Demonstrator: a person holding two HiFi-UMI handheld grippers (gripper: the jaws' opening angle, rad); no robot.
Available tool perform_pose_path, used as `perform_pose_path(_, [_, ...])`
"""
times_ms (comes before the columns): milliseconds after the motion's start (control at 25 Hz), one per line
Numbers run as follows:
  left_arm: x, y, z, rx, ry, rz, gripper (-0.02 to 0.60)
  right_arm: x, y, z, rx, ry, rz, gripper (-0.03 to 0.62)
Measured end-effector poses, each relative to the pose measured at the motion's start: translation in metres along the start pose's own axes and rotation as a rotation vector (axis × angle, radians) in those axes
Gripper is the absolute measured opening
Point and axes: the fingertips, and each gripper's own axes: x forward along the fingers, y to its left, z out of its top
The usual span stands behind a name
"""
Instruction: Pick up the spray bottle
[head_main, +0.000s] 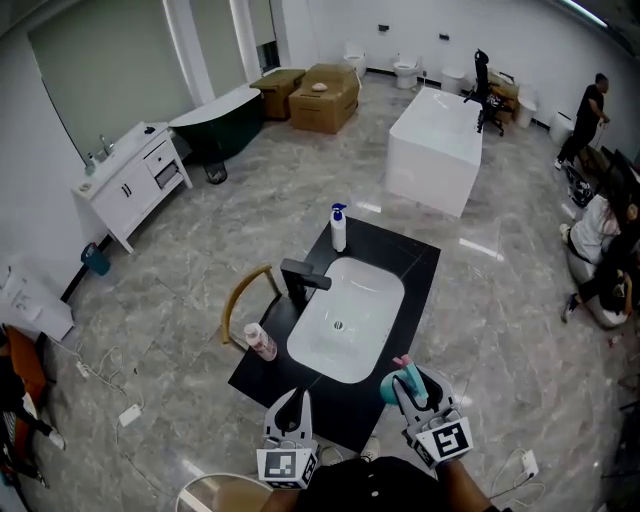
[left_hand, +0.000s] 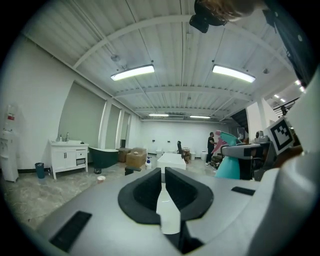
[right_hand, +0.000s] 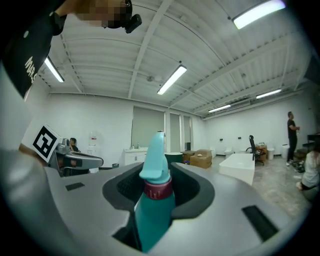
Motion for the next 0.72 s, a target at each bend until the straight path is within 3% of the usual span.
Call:
perform_pose_path(200, [0.004,-0.004,0.007,0.016,-0.014,-0.017,0.032,-0.008,-0.02,-0.001,0.022,0.033,-0.087,0.133])
perform_pose_path(360, [0.002,-0.007,0.009,0.02,-0.015,-0.024,0.032,-0.01,-0.02,0.001,0.036,-0.014,-0.087,0.132])
perform_pose_path(720, [-0.002,-0.011,0.01,0.027,-0.021,-0.025,0.032,-0.01,-0.019,0.003,0.034,0.008,-0.092,0.132])
